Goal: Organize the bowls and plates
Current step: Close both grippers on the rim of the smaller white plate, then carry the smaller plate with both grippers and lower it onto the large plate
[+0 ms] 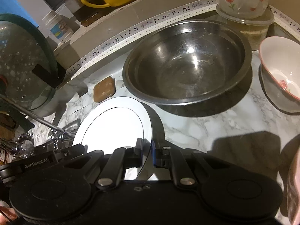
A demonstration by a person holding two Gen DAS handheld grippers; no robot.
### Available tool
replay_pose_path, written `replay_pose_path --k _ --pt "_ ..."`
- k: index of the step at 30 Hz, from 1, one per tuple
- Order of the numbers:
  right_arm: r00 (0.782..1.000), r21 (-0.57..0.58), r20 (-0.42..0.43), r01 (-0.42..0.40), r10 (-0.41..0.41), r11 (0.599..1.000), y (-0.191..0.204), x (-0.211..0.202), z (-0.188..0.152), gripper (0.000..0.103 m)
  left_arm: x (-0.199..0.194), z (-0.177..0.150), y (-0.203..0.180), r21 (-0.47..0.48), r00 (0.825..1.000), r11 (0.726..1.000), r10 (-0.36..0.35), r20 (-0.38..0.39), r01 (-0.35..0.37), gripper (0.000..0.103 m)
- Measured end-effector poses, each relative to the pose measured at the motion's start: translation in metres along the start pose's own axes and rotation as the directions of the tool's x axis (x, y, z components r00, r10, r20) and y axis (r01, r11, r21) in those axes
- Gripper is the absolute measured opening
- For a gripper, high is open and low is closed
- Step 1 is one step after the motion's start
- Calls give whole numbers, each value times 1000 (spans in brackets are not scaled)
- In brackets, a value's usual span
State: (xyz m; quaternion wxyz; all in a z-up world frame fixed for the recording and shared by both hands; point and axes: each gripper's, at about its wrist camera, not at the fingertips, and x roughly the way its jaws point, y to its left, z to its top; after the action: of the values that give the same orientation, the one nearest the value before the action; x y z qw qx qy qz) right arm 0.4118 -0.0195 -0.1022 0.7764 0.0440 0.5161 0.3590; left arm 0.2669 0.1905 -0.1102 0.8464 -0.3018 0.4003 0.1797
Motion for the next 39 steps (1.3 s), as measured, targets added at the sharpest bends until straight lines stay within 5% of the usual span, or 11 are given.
replay_pose_path --k 22,39 --pt "993 22 114 2 -4 1000 5 -101 -47 10 -77 -33 -36 103 995 990 -96 7 94 19" --pt "985 125 163 29 -49 992 -20 -166 -127 10 -108 -102 -61 216 988 964 -144 -61 154 19"
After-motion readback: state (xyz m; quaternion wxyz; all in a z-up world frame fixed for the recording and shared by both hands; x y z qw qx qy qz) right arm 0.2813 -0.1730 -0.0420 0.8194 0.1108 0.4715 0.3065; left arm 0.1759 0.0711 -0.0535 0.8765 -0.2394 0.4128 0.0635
